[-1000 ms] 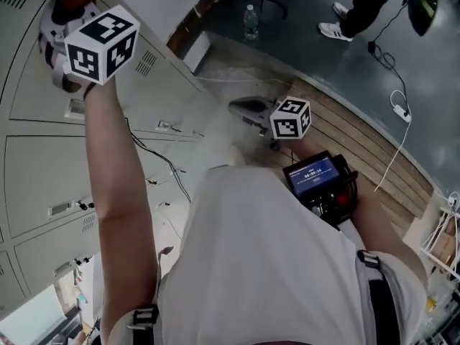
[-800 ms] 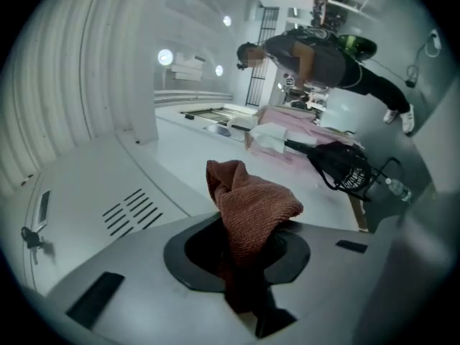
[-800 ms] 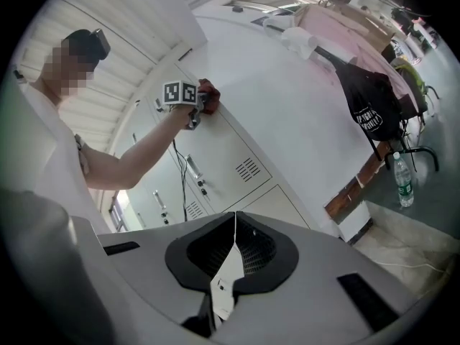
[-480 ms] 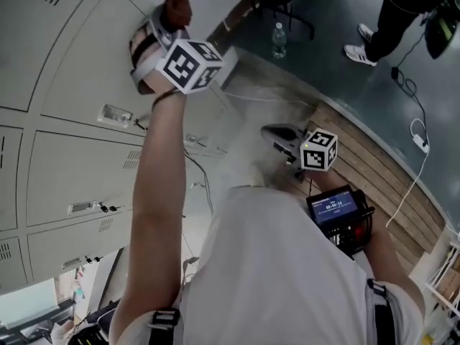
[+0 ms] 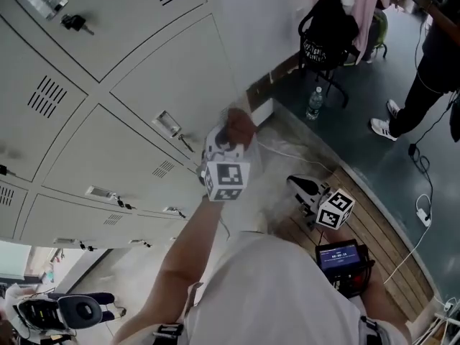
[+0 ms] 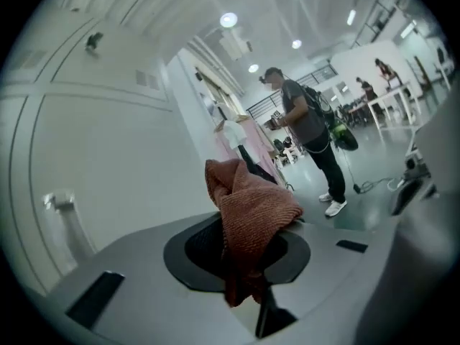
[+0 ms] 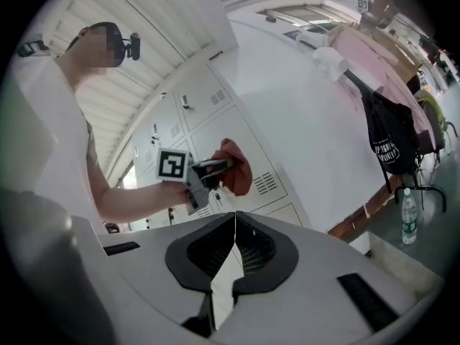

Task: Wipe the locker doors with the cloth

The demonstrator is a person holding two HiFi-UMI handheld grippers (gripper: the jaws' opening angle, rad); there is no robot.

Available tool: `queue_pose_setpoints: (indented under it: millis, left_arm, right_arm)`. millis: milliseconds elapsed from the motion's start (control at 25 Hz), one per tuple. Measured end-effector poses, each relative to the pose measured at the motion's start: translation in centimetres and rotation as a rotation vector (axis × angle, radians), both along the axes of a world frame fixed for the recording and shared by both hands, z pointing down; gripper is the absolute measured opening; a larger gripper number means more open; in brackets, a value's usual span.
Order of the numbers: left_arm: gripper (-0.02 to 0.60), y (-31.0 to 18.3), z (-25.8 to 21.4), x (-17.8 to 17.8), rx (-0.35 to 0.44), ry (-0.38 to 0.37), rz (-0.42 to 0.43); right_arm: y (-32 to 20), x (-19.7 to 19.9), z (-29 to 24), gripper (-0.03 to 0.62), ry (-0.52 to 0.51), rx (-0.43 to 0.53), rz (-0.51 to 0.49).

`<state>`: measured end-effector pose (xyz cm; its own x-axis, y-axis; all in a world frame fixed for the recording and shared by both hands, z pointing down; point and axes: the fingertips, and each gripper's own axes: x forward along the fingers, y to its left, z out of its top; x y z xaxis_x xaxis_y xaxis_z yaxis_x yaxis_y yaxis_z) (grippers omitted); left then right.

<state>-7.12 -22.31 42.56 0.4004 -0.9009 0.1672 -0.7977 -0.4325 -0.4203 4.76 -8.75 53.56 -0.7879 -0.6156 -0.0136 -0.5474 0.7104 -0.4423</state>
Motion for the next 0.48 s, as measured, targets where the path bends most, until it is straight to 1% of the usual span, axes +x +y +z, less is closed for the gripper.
queue_pose_setpoints:
  millis: [80, 200, 320, 400, 480]
  left_arm:
    - [0.071, 2.5, 2.2, -2.0, -0.093, 0.103, 0.004]
    - [0.071, 5.8, 5.1, -5.7, -0.190, 0.200, -0.027]
    - [0.071, 8.9, 7.0, -8.7, -0.244, 0.287, -0.067]
    - [0.071, 10.7, 8.4, -9.4, -0.271, 0.330, -0.079]
    - [0.071, 12.4, 10.0, -9.1, -0.304, 0.346, -0.070]
  right_arm:
    - [0.1, 0.1, -0.4, 0.017, 0.003, 0.014, 0.003]
    - [0.6, -0.2, -0.9, 0.017, -0.001, 0.023, -0.003]
    - [1.2, -0.4, -1.0, 0.017, 0.003, 0.021, -0.011]
    - [1.5, -0.3, -1.0, 0.017, 0.003, 0.015, -0.012]
    - [2.0, -0.5, -0.8, 0.017, 0.010, 0.009, -0.018]
